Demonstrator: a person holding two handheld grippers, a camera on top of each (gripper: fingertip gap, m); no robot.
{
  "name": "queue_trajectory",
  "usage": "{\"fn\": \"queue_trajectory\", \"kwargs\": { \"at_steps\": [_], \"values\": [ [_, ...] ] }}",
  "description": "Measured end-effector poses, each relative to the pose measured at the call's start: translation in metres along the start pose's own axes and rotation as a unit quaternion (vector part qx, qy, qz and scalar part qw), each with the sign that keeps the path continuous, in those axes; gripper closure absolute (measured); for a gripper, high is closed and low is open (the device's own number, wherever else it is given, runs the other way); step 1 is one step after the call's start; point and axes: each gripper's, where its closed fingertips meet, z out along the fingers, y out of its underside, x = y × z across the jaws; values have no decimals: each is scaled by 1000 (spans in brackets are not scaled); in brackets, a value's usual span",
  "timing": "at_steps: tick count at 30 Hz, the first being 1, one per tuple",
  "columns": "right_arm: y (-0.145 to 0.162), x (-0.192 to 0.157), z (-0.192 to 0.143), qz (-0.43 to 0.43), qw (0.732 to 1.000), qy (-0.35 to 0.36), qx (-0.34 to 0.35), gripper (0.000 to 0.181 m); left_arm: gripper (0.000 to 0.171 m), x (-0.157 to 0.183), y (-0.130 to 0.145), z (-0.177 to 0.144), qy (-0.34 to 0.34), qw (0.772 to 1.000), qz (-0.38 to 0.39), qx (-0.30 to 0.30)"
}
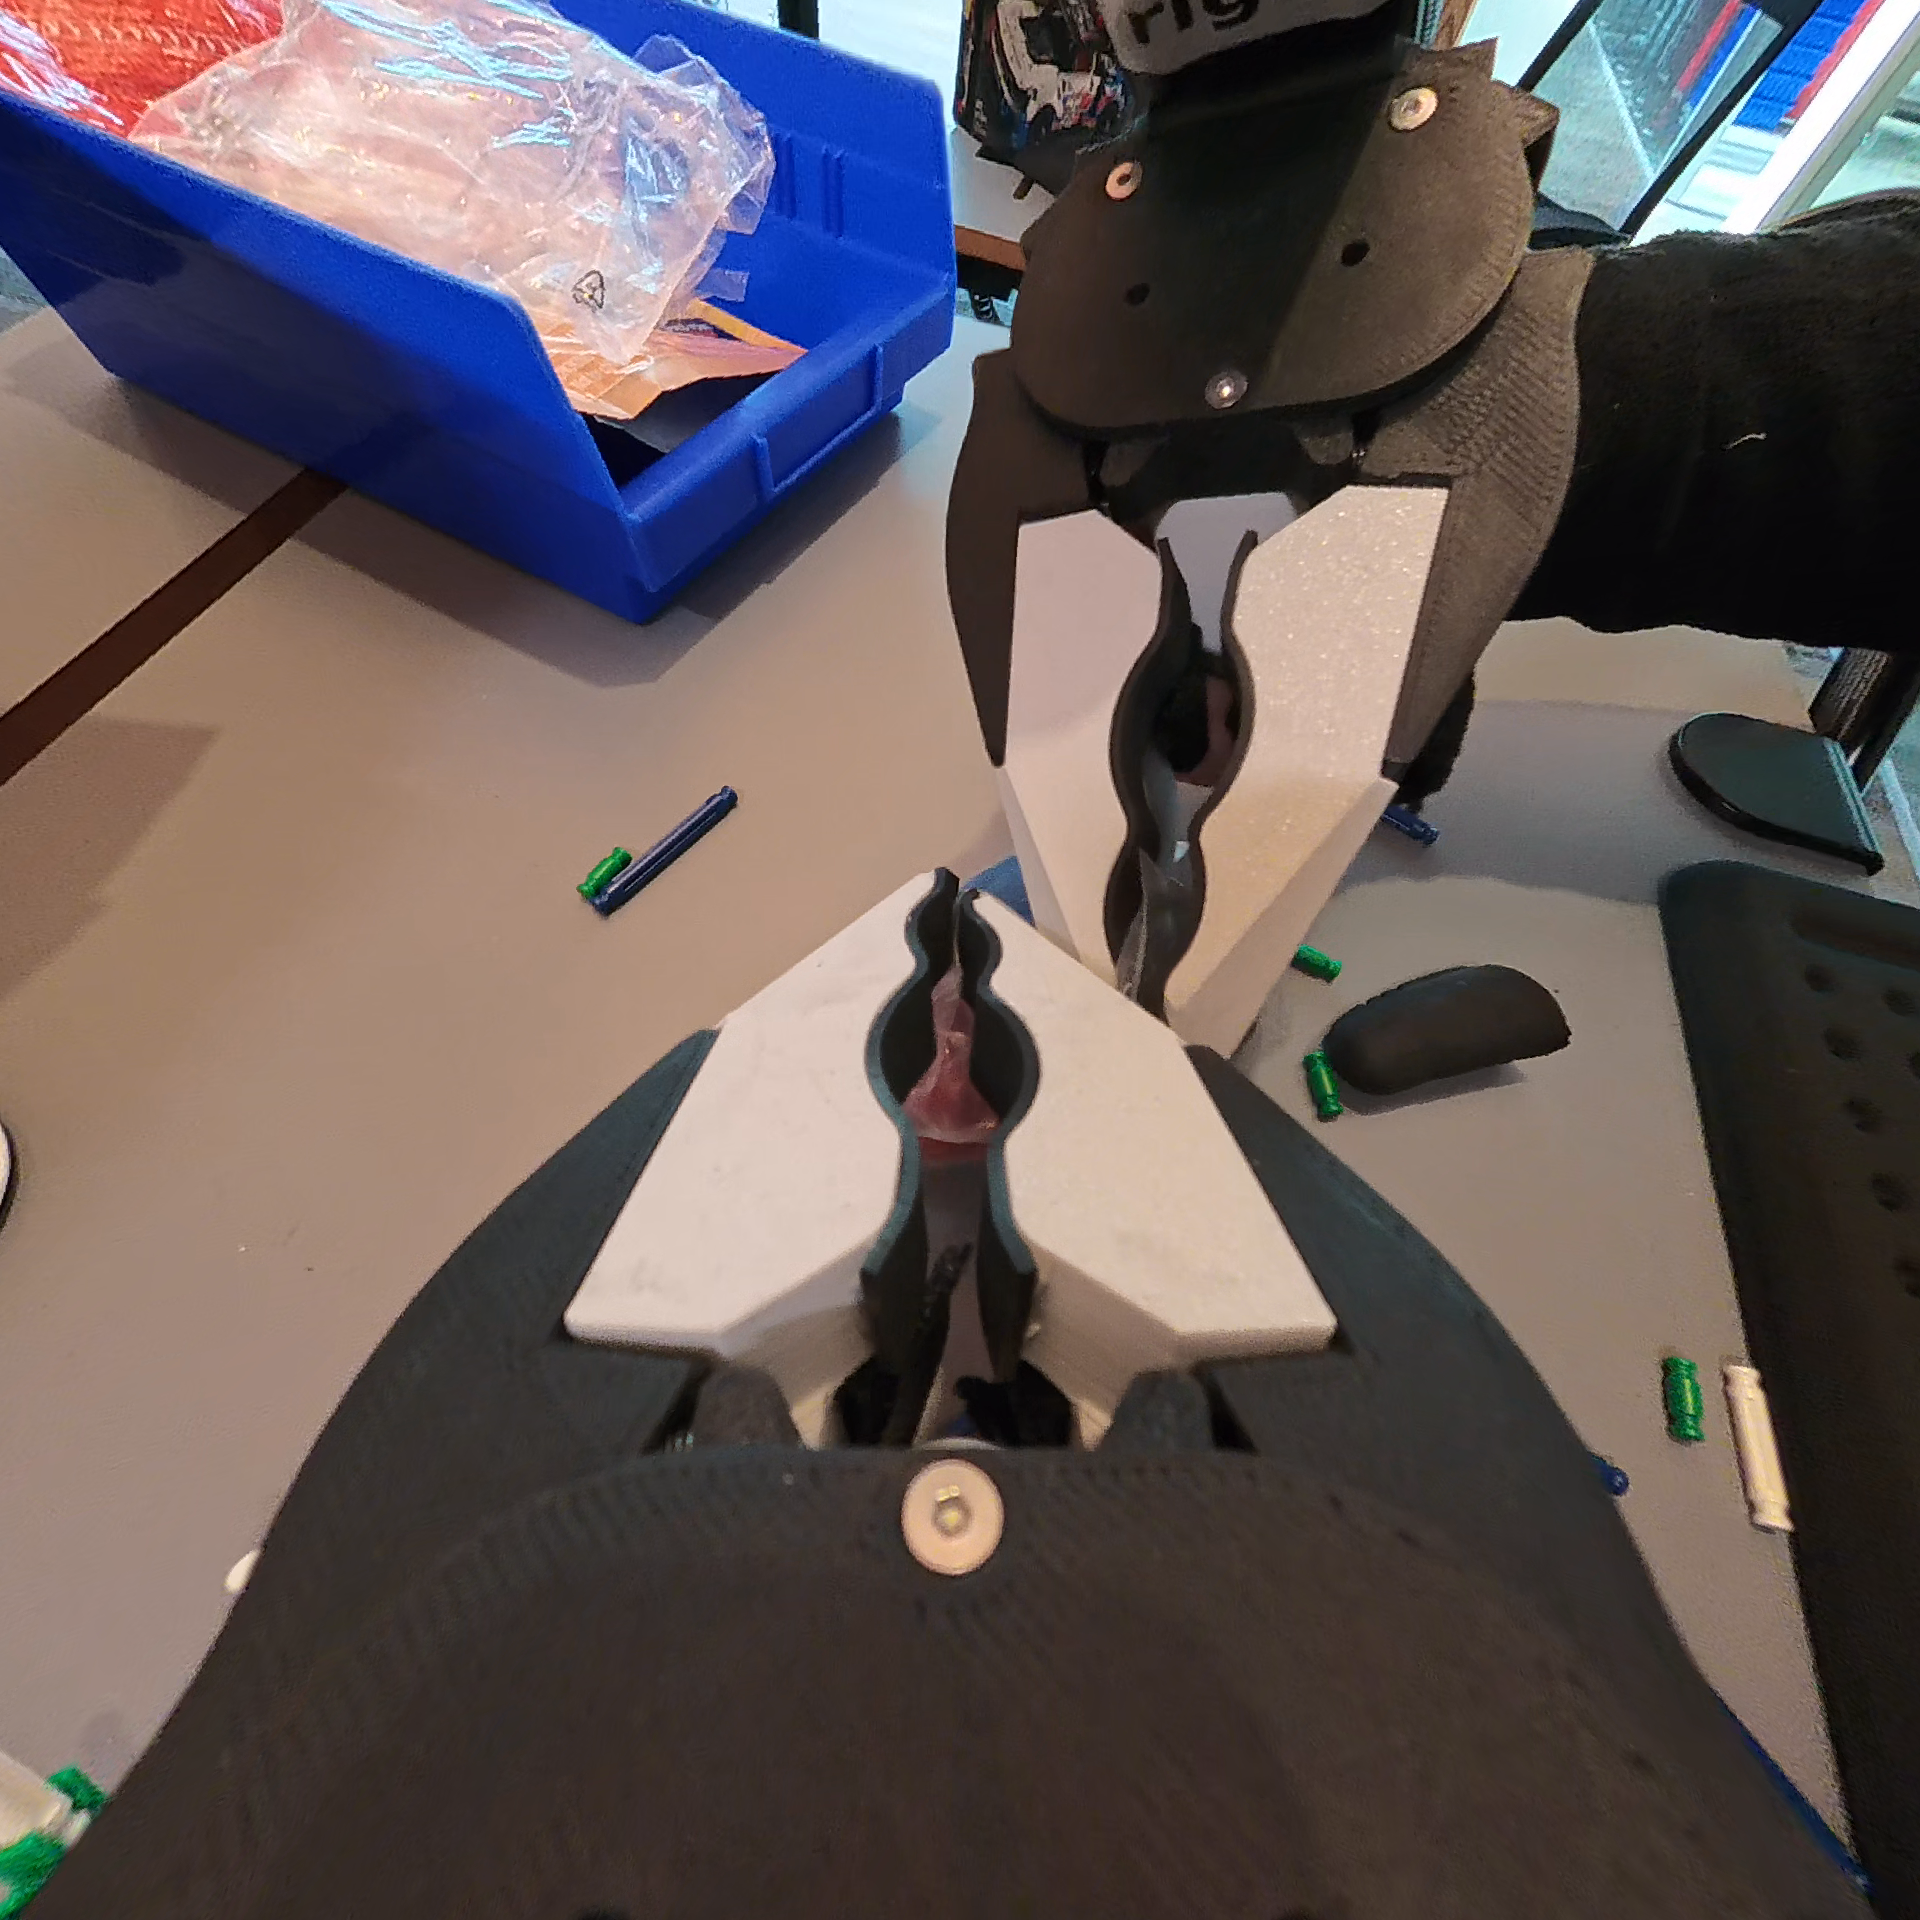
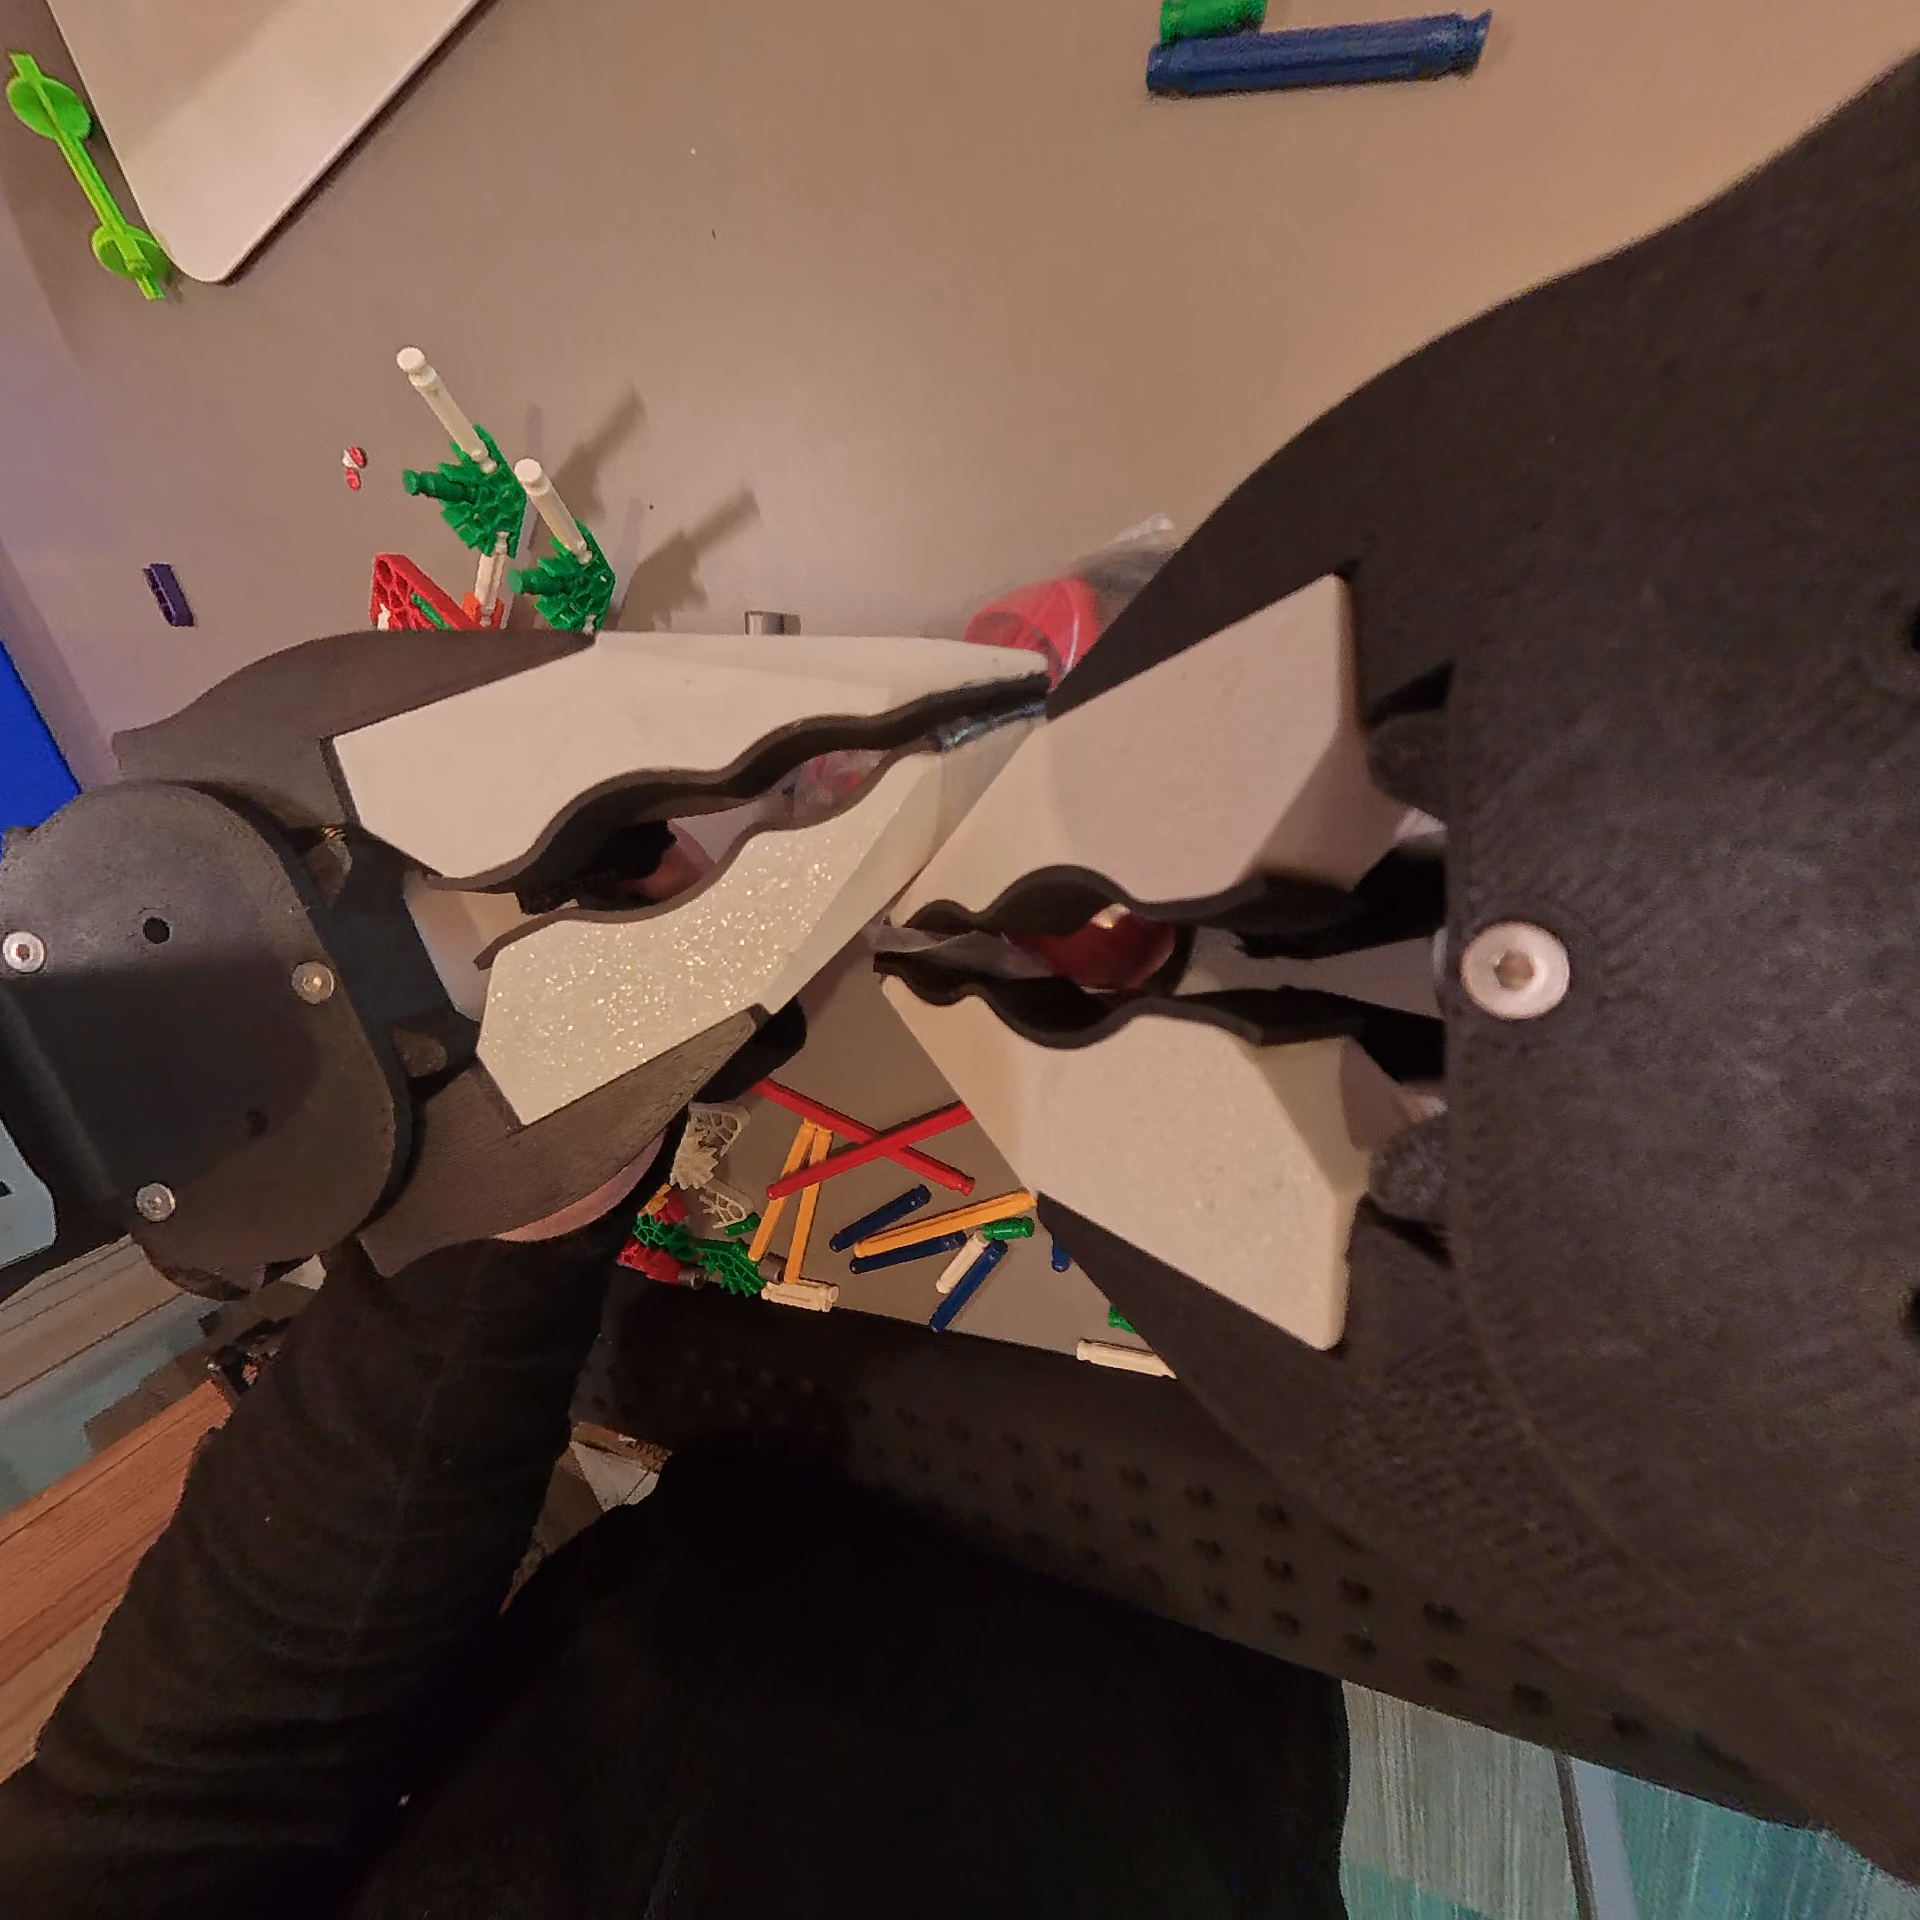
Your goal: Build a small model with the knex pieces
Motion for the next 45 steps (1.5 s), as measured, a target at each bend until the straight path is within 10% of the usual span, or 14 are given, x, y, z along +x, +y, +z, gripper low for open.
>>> {"fn": "queue_trajectory", "kwargs": {
  "at_steps": [6, 21, 36, 38, 40, 45],
  "values": [
    [-10, -49, 50, -34, 996, -86, -11, 181, 171, -11, -8, 11, 20, 999, -46, 0],
    [3, -39, -15, 1, 994, 85, 66, 181, 171, -40, 13, -23, 2, 993, -113, -23],
    [30, -47, 48, -52, 975, 210, -39, 181, 171, -33, 36, 10, -44, 990, -118, -64],
    [21, -53, 36, -31, 979, 200, -5, 175, 171, -25, 36, 8, -20, 993, -105, -59],
    [12, -57, 12, 16, 980, 194, 32, 132, 171, -25, 43, 1, -22, 993, -96, -66],
    [20, -28, -51, 96, 955, 272, 73, 123, 171, -5, 42, -16, 17, 995, -76, -68]
  ]
}}
